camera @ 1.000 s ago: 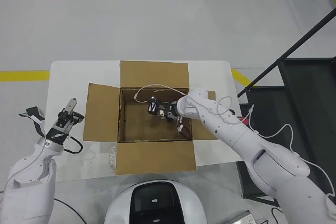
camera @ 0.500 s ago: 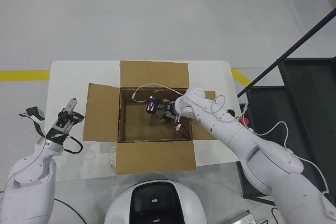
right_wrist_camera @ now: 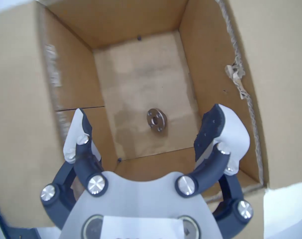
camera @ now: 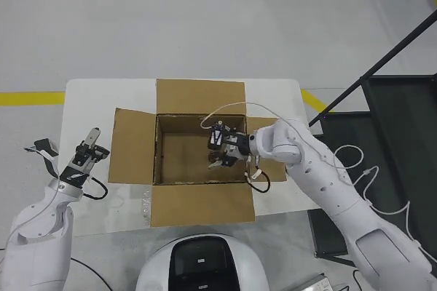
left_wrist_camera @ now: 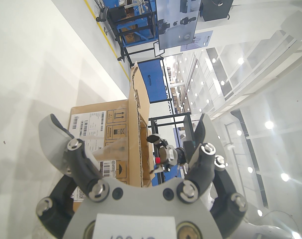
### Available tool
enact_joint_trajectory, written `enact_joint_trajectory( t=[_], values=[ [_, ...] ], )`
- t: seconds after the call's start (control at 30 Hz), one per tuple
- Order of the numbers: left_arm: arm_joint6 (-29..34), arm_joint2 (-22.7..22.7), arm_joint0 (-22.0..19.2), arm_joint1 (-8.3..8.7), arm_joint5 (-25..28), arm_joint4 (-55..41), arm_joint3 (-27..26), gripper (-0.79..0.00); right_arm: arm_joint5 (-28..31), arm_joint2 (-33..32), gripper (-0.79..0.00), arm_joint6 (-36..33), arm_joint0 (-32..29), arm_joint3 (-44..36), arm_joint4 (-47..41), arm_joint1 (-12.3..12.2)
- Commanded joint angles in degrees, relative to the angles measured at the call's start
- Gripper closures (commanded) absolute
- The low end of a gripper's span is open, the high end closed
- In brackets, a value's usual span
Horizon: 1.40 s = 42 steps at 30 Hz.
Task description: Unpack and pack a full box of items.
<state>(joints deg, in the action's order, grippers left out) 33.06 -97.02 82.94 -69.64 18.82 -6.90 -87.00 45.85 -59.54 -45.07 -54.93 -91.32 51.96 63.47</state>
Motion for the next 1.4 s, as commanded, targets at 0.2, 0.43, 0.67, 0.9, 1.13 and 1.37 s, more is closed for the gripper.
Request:
enact_joint_trajectory(
  t=[0.2, 0.43, 0.67, 0.9, 1.13, 1.37],
  values=[
    [0.00, 0.00, 0.00, 0.00, 0.00, 0.00, 0.00, -0.785, 1.49, -19.11, -0.785, 3.32, -17.88, -19.96, -5.06, -3.90],
    [0.00, 0.00, 0.00, 0.00, 0.00, 0.00, 0.00, -0.785, 0.83, -32.31, -0.785, 22.14, -30.04, -20.31, 2.03, -4.63],
    [0.00, 0.00, 0.00, 0.00, 0.00, 0.00, 0.00, -0.785, -1.79, -40.55, -0.785, 42.52, -40.65, -17.30, 10.46, -4.38],
    [0.00, 0.00, 0.00, 0.00, 0.00, 0.00, 0.00, -0.785, 0.61, -44.10, -0.785, 53.93, -45.82, -13.29, 12.48, -4.25],
    [0.00, 0.00, 0.00, 0.00, 0.00, 0.00, 0.00, -0.785, 0.61, -44.10, -0.785, 53.93, -45.82, -13.29, 12.48, -4.25],
    [0.00, 0.00, 0.00, 0.00, 0.00, 0.00, 0.00, -0.785, -2.14, -43.91, -0.785, 54.44, -45.51, -14.29, 12.47, -4.09]
  ],
)
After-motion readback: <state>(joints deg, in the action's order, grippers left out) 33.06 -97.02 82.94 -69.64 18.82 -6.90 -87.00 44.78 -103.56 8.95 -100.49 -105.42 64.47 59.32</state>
